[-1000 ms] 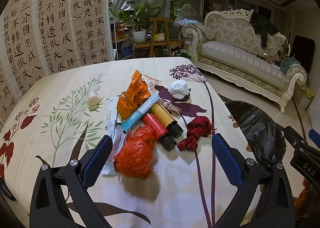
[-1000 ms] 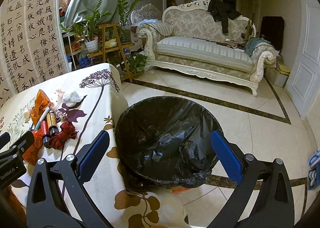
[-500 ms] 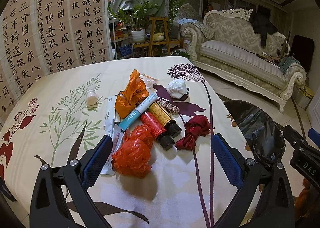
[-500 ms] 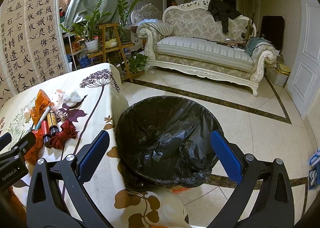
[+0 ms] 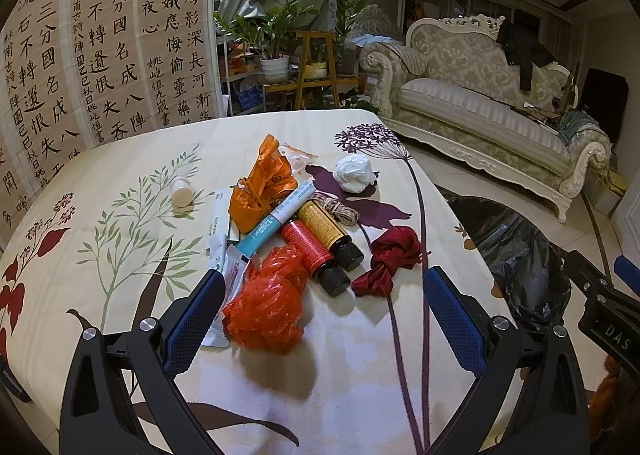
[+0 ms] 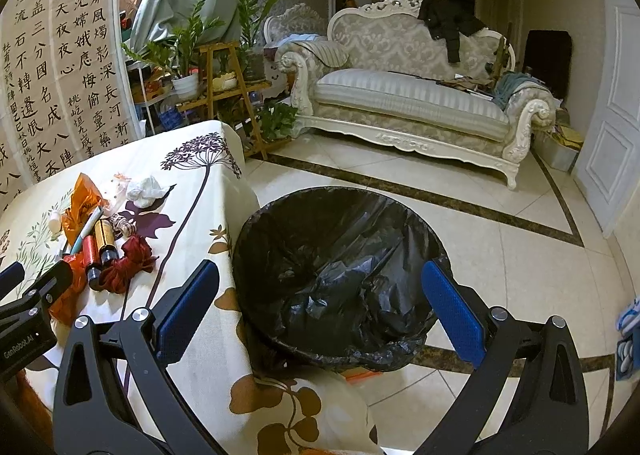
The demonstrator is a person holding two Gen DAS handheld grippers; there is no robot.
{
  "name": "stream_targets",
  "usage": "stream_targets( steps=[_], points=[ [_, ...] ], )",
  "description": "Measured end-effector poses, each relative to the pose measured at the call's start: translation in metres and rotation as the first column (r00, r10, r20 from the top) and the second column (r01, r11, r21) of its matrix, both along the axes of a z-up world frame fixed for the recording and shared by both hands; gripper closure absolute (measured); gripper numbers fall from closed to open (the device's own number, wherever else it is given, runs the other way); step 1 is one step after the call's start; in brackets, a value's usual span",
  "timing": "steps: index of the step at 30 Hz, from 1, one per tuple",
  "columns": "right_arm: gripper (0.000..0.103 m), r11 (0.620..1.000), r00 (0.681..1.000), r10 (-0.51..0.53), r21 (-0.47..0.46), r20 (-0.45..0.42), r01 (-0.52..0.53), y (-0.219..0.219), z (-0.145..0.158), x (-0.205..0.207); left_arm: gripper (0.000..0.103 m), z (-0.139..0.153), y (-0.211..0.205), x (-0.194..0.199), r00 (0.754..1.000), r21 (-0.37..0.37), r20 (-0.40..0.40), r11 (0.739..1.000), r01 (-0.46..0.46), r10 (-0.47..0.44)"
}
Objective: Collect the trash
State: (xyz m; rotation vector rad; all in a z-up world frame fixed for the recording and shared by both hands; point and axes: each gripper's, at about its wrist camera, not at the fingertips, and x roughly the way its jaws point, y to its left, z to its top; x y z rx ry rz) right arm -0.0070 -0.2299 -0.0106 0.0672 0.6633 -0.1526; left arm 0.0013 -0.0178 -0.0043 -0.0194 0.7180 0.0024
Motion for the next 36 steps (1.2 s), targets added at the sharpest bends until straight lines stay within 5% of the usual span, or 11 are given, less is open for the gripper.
stream_targets(
  steps=[12,18,25,28,29,34,36],
  points=[
    [0.004,0.998,0.998,0.06,0.021,-0.03,-0.059,0.021,-0.004,0.013,0.007,-0.012,0.04,-0.005,0.998,0.002,-0.051,0.999,-0.045,0.045],
    [0.013,0.995,0.994,0.1,0.03,-0.045,-0.099,0.034,-0.006,0.018,0.007,-0.017,0.067,-0.007,0.995,0.011,-0.07,0.997,-0.075,0.076],
    [0.013,0.993,0.992,0.113,0.041,-0.056,-0.11,0.037,-0.009,0.024,0.008,-0.012,0.065,-0.007,0.998,0.006,-0.057,0.999,-0.032,0.032],
    [0.013,0.993,0.992,0.109,0.047,-0.059,-0.107,0.036,-0.011,0.024,0.02,-0.012,0.051,-0.002,0.999,0.033,-0.046,0.999,0.006,-0.004],
    [0.013,0.993,0.992,0.109,0.051,-0.061,-0.106,0.036,-0.011,0.023,0.033,-0.013,0.046,0.001,0.999,0.051,-0.046,0.999,0.016,-0.014],
    [0.013,0.993,0.992,0.11,0.061,-0.067,-0.106,0.032,-0.013,0.02,0.039,-0.024,0.033,0.011,0.997,0.1,-0.075,0.994,0.039,-0.032],
    [0.013,0.992,0.992,0.109,0.065,-0.067,-0.105,0.03,-0.014,0.019,0.05,-0.025,0.028,0.011,0.996,0.117,-0.076,0.992,0.056,-0.047]
  ],
)
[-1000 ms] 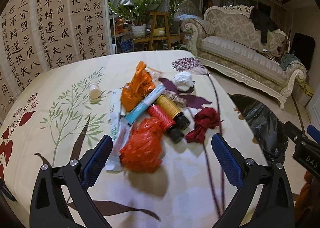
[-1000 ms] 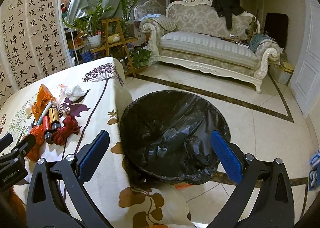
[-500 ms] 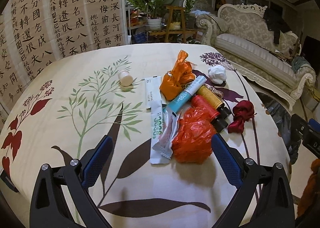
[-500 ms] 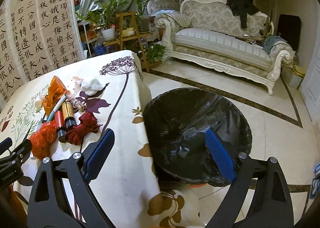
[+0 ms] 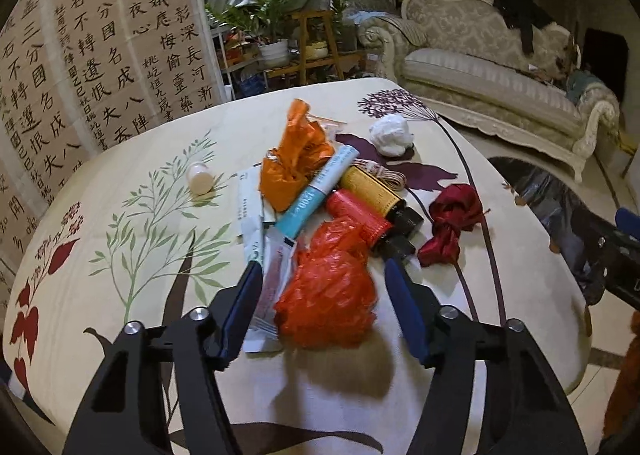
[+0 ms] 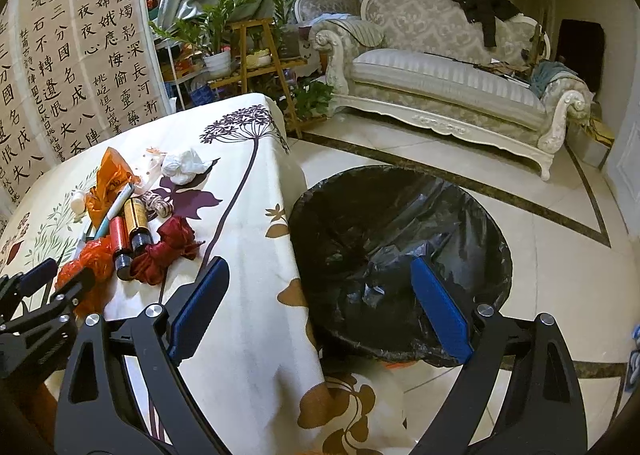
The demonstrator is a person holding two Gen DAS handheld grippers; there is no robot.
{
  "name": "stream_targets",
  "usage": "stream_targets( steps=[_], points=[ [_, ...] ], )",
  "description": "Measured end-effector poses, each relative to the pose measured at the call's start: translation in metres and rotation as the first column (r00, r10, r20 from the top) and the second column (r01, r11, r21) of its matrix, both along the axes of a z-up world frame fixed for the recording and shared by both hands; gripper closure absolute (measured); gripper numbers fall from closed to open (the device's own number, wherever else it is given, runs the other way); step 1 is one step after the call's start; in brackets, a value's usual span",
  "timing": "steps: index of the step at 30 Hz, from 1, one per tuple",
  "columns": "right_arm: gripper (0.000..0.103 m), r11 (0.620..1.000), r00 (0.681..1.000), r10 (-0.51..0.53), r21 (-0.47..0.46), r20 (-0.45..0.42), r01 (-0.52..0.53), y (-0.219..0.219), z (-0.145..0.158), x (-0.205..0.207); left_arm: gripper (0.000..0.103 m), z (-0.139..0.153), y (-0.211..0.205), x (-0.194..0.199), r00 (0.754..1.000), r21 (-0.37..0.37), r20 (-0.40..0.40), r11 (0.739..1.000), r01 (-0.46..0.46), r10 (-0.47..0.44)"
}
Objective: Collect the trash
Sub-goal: 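Grasp the red plastic bag with the left gripper while the right gripper approaches the table, then grasp the white snack wrapper with the right gripper while the left gripper holds the red bag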
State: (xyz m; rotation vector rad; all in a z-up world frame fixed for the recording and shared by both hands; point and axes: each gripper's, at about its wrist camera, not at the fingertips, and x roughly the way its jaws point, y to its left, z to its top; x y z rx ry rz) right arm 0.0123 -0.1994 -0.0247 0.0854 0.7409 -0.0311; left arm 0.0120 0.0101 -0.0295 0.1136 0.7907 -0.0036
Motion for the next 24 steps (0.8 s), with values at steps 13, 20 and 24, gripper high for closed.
stream_targets(
  steps=[13,20,24],
  points=[
    [0.02,0.999,1.0,0.03,0.018,-0.006,-0.03,0.006,0.0,-0.002,0.068,0.023,0.007,-0.015,0.998,-0.102,0.049,0.993,0.055,-0.051],
    [0.02,0.997,0.997,0.08,0.014,-0.009,-0.08,0.027,0.003,-0.002,0.068,0.041,0.04,-0.028,0.996,-0.137,0.089,0.991,0.004,0.008],
    [0.02,0.992,0.992,0.129,0.008,-0.015,-0.129,0.049,0.005,-0.001,0.068,0.038,0.069,-0.033,0.993,-0.132,0.089,0.989,-0.06,0.072]
  ],
)
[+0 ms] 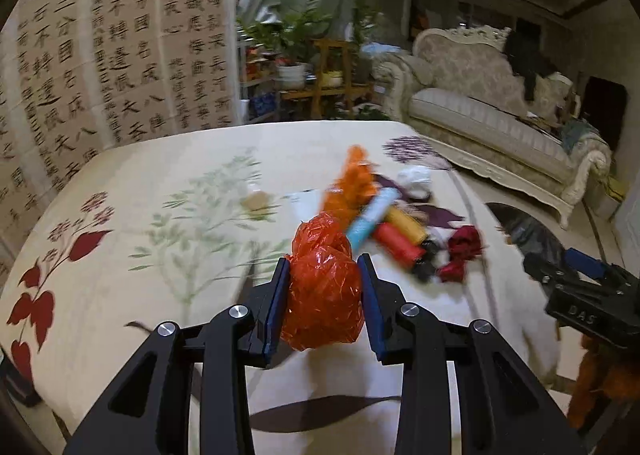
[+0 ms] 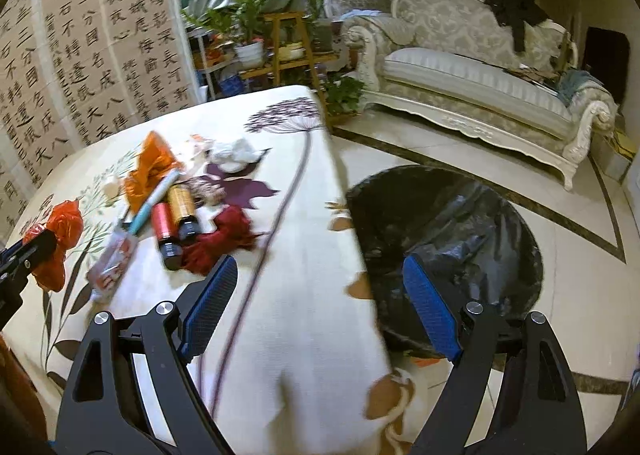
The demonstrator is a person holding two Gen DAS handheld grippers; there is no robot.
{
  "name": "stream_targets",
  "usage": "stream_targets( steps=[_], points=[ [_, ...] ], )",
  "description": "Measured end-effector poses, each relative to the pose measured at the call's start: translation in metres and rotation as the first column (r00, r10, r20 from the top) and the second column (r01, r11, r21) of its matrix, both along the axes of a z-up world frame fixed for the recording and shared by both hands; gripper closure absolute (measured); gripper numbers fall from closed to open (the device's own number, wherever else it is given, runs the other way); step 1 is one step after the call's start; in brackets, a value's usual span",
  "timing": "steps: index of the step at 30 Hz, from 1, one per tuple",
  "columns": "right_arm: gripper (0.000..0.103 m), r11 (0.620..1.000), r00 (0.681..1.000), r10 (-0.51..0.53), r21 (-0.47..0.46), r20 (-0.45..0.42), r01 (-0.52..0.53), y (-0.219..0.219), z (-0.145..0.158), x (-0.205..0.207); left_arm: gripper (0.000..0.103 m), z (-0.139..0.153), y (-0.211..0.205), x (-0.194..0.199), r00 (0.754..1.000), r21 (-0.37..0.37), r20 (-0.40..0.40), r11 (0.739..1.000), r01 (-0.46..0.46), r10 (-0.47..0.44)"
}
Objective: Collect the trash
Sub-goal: 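Grasp the white snack wrapper with the right gripper while the left gripper holds the red bag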
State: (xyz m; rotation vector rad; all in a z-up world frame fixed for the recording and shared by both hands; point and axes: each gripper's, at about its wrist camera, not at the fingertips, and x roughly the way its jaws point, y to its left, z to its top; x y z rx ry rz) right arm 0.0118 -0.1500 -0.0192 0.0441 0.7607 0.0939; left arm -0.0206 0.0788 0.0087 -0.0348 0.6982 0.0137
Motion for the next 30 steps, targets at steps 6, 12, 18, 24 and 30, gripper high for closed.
stream_targets(
  steps=[6,12,18,24,30],
  points=[
    [0.02,0.995,0.995,0.096,-0.008,-0.011,-0.096,0.049,0.003,0.003,0.068,-0.01,0.043,-0.008,0.996,0.021,-0.005,0.996,-0.086,0.087],
    [0.02,0.979,0.979,0.203,-0.009,-0.029,-0.203,0.106,0.002,0.004,0.068,-0.019,0.081,-0.016,0.988,0.018,-0.011,0.988,-0.155,0.155],
    [0.021,0.96,0.958,0.279,-0.016,-0.061,-0.281,0.157,-0.007,0.011,0.068,-0.026,0.106,-0.02,0.982,0.0,-0.022,0.982,-0.186,0.186],
    [0.041,0.96,0.95,0.277,0.006,-0.144,-0.279,0.157,-0.021,0.018,0.068,-0.025,0.114,-0.018,0.982,-0.027,-0.017,0.982,-0.189,0.188],
    [0.048,0.971,0.958,0.233,-0.007,-0.17,-0.237,0.139,-0.029,0.019,0.068,-0.027,0.109,-0.011,0.986,-0.042,-0.017,0.986,-0.164,0.164]
  ],
)
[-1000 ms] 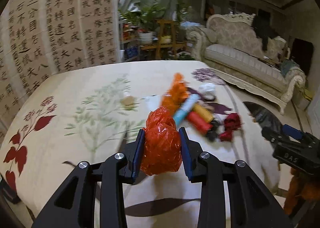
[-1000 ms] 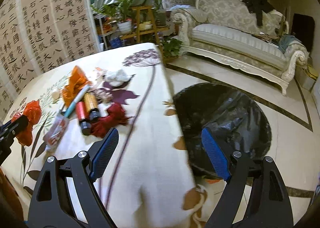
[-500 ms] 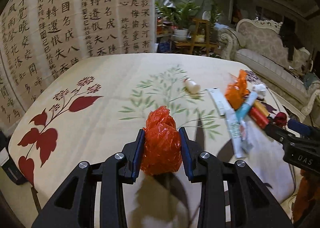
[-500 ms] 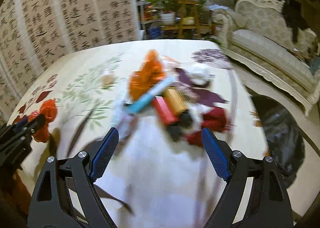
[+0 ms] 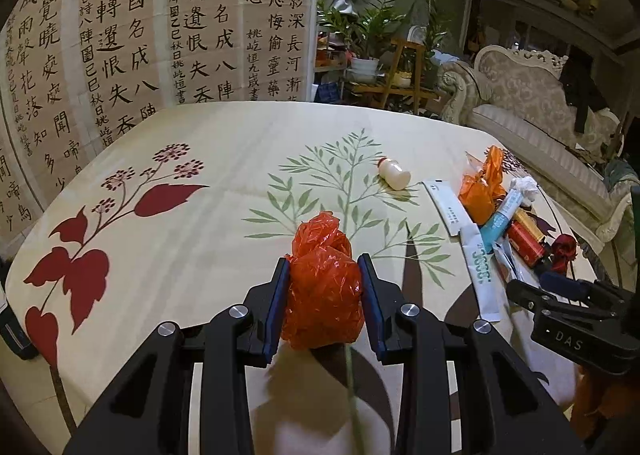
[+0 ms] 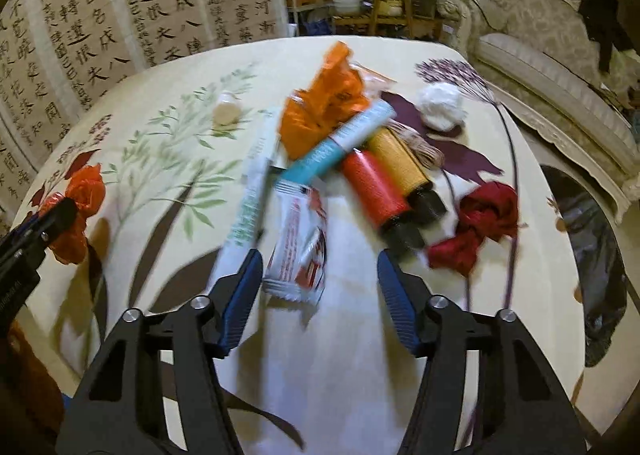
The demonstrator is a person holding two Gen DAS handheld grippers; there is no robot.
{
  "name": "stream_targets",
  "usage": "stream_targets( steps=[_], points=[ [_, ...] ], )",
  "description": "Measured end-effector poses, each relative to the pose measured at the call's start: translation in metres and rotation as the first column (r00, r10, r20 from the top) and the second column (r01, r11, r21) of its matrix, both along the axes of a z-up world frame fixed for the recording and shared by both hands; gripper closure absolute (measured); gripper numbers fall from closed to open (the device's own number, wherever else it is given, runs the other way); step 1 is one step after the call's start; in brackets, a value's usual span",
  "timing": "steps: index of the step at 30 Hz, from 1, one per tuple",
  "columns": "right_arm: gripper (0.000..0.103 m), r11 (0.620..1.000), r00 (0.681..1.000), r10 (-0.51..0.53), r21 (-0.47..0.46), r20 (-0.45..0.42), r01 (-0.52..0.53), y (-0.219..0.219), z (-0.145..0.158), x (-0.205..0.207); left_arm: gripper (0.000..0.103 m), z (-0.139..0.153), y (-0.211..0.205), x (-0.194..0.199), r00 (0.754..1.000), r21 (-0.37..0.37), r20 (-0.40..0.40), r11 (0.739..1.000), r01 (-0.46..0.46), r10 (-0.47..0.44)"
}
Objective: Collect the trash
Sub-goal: 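Grasp the white snack wrapper with the right gripper while the left gripper holds the red bag, then carry both items over the bin and open both grippers to drop them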
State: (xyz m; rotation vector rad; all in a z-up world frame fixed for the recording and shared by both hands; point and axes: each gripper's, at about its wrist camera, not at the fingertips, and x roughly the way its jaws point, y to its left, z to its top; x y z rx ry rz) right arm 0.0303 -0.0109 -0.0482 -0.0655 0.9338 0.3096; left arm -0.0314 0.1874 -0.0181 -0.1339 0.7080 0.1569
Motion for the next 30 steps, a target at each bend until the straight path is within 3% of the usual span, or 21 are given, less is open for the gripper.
stream_targets(
  steps=[8,10,11,19,24,30],
  points=[
    [0.049,0.999,0.999,0.033,-0.01,0.02,-0.033,0.005,0.0,0.005,0.068,-0.002,-0.016,0.005,1.0,-0.011,-0.006,1.0,0.029,-0.029],
    [0.062,0.998,0.998,0.054,-0.014,0.019,-0.053,0.008,-0.001,0.007,0.068,-0.002,-0.019,0.006,0.999,-0.009,-0.007,0.999,0.032,-0.032],
    [0.075,0.998,0.998,0.063,-0.002,0.009,-0.063,0.008,-0.003,0.007,0.068,-0.002,-0.021,0.006,0.999,-0.01,-0.008,0.999,0.034,-0.035],
    [0.076,0.997,0.995,0.076,0.0,0.064,-0.076,-0.006,0.009,-0.007,0.068,0.0,-0.042,0.007,0.997,-0.014,-0.003,0.997,0.073,-0.073],
    [0.076,1.0,0.992,0.01,0.027,0.128,-0.014,-0.04,0.027,-0.013,0.068,0.008,-0.069,0.008,0.992,-0.023,0.027,0.992,0.125,-0.124],
    [0.076,0.988,0.968,-0.152,0.024,0.198,0.151,-0.108,0.04,-0.011,0.068,0.018,-0.123,0.02,0.973,-0.03,0.065,0.974,0.224,-0.222]
  ],
)
